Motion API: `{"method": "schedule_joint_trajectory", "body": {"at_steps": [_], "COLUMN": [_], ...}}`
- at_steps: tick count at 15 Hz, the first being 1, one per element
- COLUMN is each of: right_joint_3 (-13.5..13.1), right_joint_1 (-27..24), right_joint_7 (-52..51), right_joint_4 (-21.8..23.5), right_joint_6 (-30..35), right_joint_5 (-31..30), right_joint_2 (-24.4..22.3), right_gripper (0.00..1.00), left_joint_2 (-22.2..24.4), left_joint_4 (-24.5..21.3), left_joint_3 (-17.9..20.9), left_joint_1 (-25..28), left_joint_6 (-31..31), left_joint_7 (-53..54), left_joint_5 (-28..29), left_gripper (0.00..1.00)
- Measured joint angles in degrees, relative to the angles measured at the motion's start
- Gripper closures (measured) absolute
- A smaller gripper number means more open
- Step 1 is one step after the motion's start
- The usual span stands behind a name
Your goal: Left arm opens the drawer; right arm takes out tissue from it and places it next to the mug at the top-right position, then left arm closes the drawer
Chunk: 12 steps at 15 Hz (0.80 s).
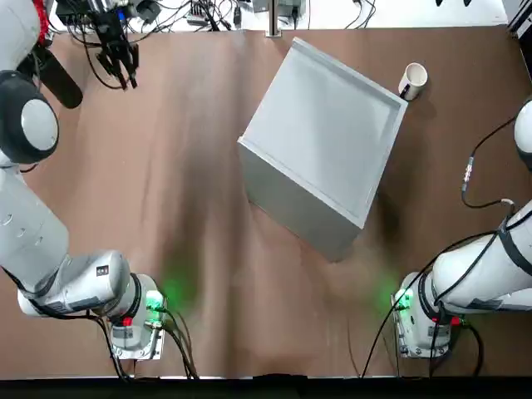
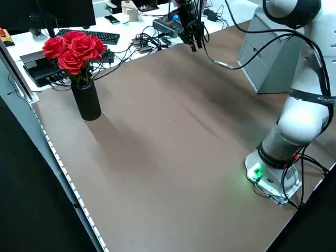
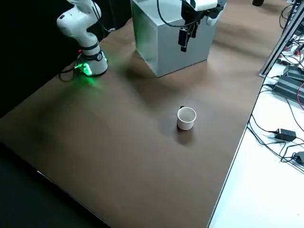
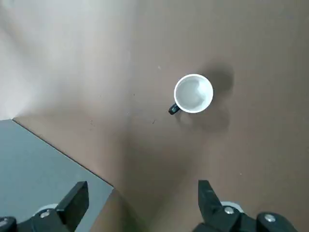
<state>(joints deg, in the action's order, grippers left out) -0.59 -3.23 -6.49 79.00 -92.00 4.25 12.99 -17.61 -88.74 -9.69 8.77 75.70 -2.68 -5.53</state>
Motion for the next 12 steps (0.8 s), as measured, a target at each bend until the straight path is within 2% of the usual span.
{"method": "schedule_joint_trajectory", "body": {"at_steps": [4,8,9,10,12], "right_joint_3": [0.0,0.1,0.0,0.0,0.0], "right_joint_1": [0.0,0.1,0.1,0.1,0.1], "right_joint_7": [0.0,0.0,0.0,0.0,0.0], "right_joint_4": [0.0,0.0,0.0,0.0,0.0], "right_joint_6": [0.0,0.0,0.0,0.0,0.0], "right_joint_5": [0.0,0.0,0.0,0.0,0.0], "right_joint_2": [0.0,0.0,0.0,0.0,0.0], "right_gripper": [0.0,0.0,0.0,0.0,0.0], "left_joint_2": [-5.7,-11.8,-15.0,-16.2,-17.7], "left_joint_4": [-1.0,-1.3,-1.3,-1.3,-2.2], "left_joint_3": [-0.7,-1.3,-1.3,-1.4,-1.4], "left_joint_1": [-1.3,-5.6,-7.5,-8.3,-10.3], "left_joint_6": [-2.5,-2.5,-2.4,-1.9,1.7], "left_joint_7": [-4.4,-11.8,-14.8,-15.5,-18.4], "left_joint_5": [-6.3,-15.6,-20.2,-22.3,-26.8], "left_gripper": [0.98,0.99,0.99,0.99,0.99]}}
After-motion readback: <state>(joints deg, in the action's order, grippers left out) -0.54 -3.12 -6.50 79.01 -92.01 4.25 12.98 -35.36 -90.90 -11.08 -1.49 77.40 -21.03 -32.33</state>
